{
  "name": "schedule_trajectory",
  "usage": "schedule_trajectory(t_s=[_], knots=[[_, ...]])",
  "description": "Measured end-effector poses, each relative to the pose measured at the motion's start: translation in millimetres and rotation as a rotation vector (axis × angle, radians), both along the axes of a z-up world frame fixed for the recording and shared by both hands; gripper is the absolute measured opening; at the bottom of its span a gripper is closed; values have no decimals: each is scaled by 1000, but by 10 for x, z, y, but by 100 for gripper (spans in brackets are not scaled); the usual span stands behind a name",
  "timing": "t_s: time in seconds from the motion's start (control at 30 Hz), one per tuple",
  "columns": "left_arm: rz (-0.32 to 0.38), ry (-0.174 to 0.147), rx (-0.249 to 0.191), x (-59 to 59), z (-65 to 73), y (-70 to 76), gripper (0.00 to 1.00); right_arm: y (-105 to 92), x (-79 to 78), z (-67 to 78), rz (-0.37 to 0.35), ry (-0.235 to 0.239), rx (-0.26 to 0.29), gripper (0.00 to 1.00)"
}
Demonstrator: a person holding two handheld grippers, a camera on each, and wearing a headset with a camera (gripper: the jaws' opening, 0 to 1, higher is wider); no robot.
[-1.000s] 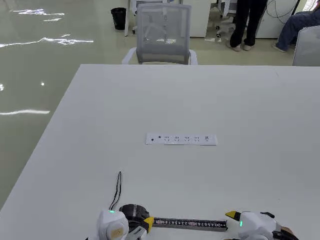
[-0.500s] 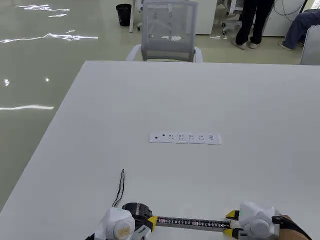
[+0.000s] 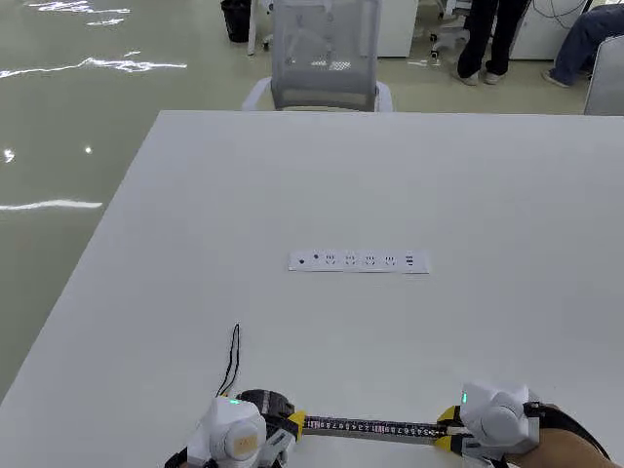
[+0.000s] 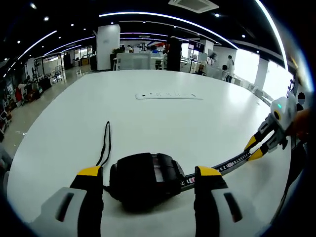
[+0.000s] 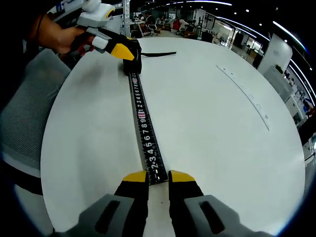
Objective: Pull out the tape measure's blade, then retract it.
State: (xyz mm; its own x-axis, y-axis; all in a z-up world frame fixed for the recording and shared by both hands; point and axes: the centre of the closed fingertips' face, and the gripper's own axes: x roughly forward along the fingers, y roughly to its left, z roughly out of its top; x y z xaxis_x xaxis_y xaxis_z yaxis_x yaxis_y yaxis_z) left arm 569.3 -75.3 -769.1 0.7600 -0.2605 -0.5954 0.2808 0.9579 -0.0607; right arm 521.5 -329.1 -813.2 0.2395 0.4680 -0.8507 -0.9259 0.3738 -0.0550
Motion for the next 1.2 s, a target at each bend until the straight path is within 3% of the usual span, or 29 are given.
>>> schedule_trajectory(t_s=[0.2,0.3,0.47,0.53,0.77,0.93,1.2], knots=[[20,3,-5,1,-4,-30,69,-5,0,-2,-7,10,3,14],[62,25,-14,19,-21,25,64,-5,-3,1,-8,13,4,14],[53,60,32,1,-134,37,63,-5,-2,0,-12,17,6,14],[38,63,54,-4,-141,38,62,-4,0,-3,-13,17,6,14],[39,56,61,-4,-138,45,62,-1,0,-4,-13,19,10,14],[41,68,58,-4,-138,48,62,3,-6,1,-14,20,10,14],[36,60,95,2,-134,50,59,2,-6,6,-11,20,3,13]])
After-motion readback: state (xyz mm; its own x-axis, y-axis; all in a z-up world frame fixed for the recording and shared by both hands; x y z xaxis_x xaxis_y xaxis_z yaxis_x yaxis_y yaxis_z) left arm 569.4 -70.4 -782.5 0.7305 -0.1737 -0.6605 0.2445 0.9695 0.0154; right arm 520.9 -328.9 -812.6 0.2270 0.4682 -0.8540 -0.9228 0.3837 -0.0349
